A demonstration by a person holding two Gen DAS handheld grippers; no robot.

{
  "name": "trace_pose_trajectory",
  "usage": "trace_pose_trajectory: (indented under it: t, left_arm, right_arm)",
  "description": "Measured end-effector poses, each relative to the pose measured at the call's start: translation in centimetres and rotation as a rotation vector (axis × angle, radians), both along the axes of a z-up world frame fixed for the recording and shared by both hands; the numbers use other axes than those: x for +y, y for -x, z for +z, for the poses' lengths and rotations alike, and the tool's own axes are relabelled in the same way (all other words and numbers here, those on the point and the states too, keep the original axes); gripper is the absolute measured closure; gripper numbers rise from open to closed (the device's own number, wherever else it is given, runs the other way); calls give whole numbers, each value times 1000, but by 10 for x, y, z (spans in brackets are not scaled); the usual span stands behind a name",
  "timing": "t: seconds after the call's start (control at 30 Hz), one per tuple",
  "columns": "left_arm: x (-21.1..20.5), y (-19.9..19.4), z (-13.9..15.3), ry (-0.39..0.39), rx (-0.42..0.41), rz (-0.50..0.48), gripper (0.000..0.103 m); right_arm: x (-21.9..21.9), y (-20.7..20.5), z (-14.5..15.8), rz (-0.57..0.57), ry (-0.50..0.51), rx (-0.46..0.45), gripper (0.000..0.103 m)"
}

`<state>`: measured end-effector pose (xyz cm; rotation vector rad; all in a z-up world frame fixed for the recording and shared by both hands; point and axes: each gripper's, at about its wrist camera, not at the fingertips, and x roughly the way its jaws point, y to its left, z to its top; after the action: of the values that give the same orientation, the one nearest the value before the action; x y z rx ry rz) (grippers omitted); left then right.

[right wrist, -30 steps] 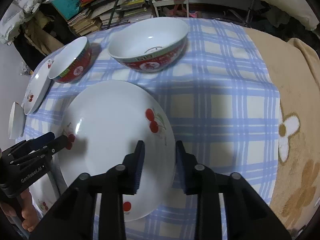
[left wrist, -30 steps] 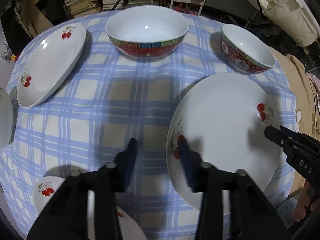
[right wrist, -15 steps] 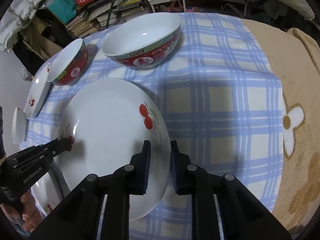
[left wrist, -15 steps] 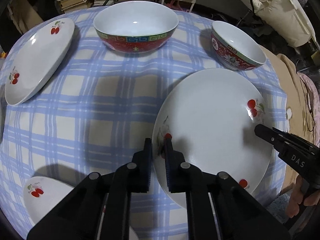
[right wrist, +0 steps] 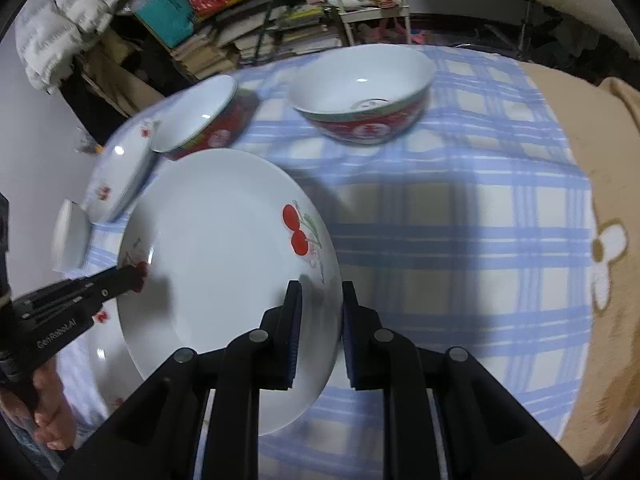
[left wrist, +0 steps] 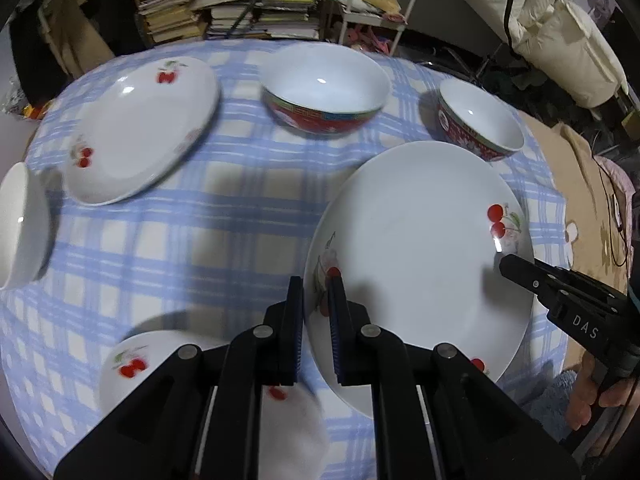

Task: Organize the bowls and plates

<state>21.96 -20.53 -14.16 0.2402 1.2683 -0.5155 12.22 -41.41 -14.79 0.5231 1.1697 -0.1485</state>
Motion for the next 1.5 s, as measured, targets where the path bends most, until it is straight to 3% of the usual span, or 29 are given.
trace_pose_trajectory:
  t: [0.1,0.33,0.73,1.07,1.27,1.5]
  left_arm:
    - [17,1,10,0,-11,13,91]
    - [56,10,27,-27,-49,54,91]
    - [143,29,41,-39,-59,184,91]
    - [188,51,30,-52,-54,260,91]
    - [212,54,8,1,-1,333,91]
    - [205,54,-10,-51,33,312,91]
  right_arm:
    - [14,-3,6,23,-19,-27,83]
    - [62,-11,19,110,67,-39,83]
    - [133,-9,35,232,15,-117,83]
    - [181,-1,21,315,19,-76,83]
    - [197,-3,5,342,35,-47,83]
    - [200,-2,-4,351,72,-39,83]
